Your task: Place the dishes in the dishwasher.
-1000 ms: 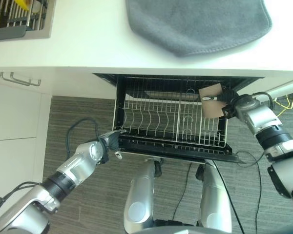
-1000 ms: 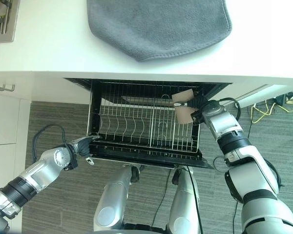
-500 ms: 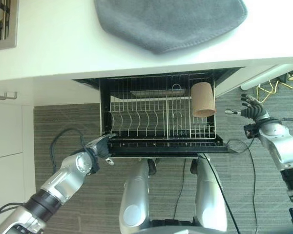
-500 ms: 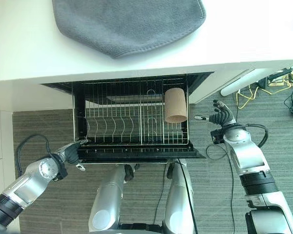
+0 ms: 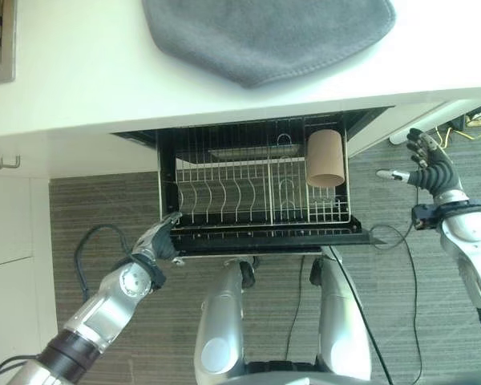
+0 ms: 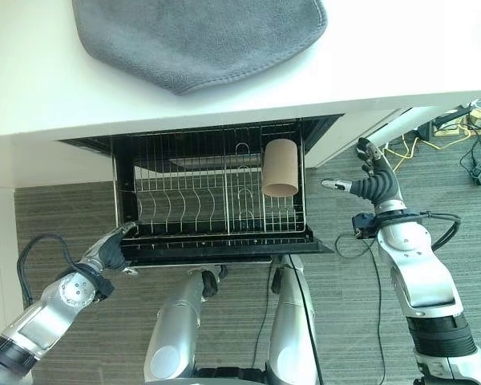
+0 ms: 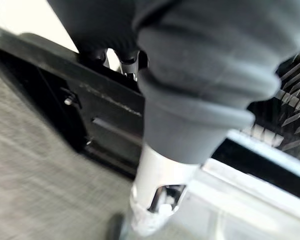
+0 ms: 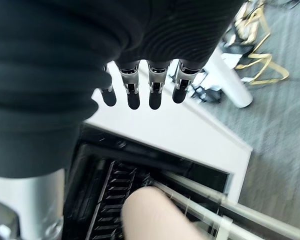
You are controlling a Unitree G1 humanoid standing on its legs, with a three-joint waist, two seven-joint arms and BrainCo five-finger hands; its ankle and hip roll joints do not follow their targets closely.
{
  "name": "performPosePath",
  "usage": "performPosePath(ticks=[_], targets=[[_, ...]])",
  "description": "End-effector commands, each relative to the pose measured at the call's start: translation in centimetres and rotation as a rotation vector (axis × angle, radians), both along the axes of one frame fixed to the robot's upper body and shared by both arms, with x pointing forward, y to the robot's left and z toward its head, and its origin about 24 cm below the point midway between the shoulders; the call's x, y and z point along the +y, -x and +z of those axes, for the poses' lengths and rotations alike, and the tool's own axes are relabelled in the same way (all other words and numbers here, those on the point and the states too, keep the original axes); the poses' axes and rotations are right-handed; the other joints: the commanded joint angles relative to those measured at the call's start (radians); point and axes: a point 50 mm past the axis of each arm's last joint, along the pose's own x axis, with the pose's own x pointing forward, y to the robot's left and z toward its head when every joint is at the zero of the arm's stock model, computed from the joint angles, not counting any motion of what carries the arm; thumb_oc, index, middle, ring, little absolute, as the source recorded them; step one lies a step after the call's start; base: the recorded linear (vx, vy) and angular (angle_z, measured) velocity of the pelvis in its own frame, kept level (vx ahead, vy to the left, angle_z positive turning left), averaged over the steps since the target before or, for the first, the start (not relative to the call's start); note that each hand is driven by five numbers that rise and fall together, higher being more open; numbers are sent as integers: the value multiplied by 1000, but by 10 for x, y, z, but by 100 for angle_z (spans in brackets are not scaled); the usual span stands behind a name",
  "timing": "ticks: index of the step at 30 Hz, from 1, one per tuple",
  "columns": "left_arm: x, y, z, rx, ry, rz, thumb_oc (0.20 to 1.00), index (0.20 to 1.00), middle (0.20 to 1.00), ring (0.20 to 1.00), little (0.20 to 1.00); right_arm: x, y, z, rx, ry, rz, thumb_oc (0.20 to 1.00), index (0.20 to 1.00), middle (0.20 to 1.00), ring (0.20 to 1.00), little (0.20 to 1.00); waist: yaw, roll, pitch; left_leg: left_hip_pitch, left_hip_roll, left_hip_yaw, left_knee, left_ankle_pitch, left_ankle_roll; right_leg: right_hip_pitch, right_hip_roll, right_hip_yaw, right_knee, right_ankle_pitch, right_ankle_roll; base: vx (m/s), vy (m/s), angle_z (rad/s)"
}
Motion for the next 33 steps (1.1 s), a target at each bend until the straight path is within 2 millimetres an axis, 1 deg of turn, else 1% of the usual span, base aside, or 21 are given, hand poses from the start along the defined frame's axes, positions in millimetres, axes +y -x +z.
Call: performPosePath(ticks=[1,3,5,9,12,13,15,16,20,23,26,27,28,31,33], targets=[[-56,-9,75,-537,246,-239,1000,1000,1000,1000,1000,6,10,38,-245,-4,47,1000,1000,1000,1000,1000,-30,3,-16,20,64,-82,-3,4,-61,79,-17,-2,83,-148,58,12,-88,6],[-57,-1,97,-734,302,-268,1000,1000,1000,1000,1000,9,15,32,-269,-27,59,1000,1000,1000,1000,1000,-25,-9,-16,34,62,-87,-6,3,-63,105,-14,-13,67,-148,55,19,-117,5],[-59,6,111,-855,327,-301,1000,1000,1000,1000,1000,10,20,29,-323,-64,56,1000,1000,1000,1000,1000,-21,-25,-16,63,60,-91,-25,5,-65,144,-4,-26,37,-143,52,22,-138,15],[-62,13,123,-976,340,-345,1000,1000,1000,1000,1000,14,26,35,-416,-108,93,1000,1000,1000,1000,1000,-22,-45,-16,130,57,-88,-85,21,-73,220,12,-38,-39,-121,54,23,-90,-4],[-63,19,132,-1076,374,-373,1000,1000,1000,1000,1000,19,33,43,-516,-143,123,1000,1000,1000,1000,1000,-22,-60,-16,234,55,-75,-188,49,-81,323,23,-38,-143,-88,61,53,-70,-13],[-66,23,138,-1127,390,-400,1000,1000,1000,1000,1000,20,38,44,-558,-160,132,1000,1000,1000,1000,1000,-22,-67,-40,301,55,-60,-261,67,-88,390,26,-41,-219,-67,68,76,-63,-9],[-68,26,140,-1152,403,-419,1000,1000,1000,1000,1000,20,40,45,-574,-166,138,1000,1000,1000,1000,1000,-22,-70,-69,337,52,-51,-310,84,-91,424,27,-45,-267,-48,71,77,-47,-8],[-69,29,142,-1176,420,-434,1000,1000,1000,1000,1000,20,42,44,-582,-166,146,1000,1000,1000,1000,1000,-24,-71,-95,370,51,-43,-340,84,-94,451,28,-49,-297,-40,77,73,-29,-8],[-70,33,145,-1216,450,-447,1000,1000,1000,1000,1000,21,43,42,-571,-157,162,1000,1000,1000,1000,1000,-28,-70,-158,427,51,-25,-388,96,-95,494,27,-61,-347,-12,84,52,-20,-9],[-70,35,142,-1215,484,-430,1000,1000,1000,1000,1000,20,45,37,-547,-149,174,1000,1000,1000,1000,1000,-29,-60,-226,496,54,-9,-435,99,-99,534,23,-72,-355,-20,93,74,6,-3],[-69,37,139,-1218,509,-415,1000,1000,1000,1000,1000,20,48,36,-543,-141,185,1000,1000,1000,1000,1000,-28,-55,-272,535,56,-4,-459,104,-99,560,24,-79,-355,-25,89,72,11,5],[-69,38,138,-1219,528,-410,1000,1000,1000,1000,1000,20,49,36,-541,-144,199,1000,1000,1000,1000,1000,-27,-51,-295,558,60,-6,-464,93,-102,585,25,-88,-355,-37,89,26,-9,3],[-69,39,138,-1225,535,-409,1000,1000,1000,1000,1000,20,50,37,-546,-145,205,1000,1000,1000,1000,1000,-26,-50,-304,561,61,-7,-469,98,-102,587,25,-91,-355,-36,86,50,-10,4],[-67,37,137,-1221,584,-384,1000,1000,1000,1000,1000,22,49,36,-536,-138,223,1000,1000,1000,1000,1000,-25,-44,-341,588,70,-10,-474,89,-109,620,27,-105,-355,-53,81,23,-22,1],[-63,37,136,-1212,632,-353,1000,1000,1000,1000,1000,23,50,37,-530,-135,238,1000,1000,1000,1000,1000,-22,-39,-363,601,77,-13,-474,85,-114,640,32,-116,-355,-65,75,44,-63,3]])
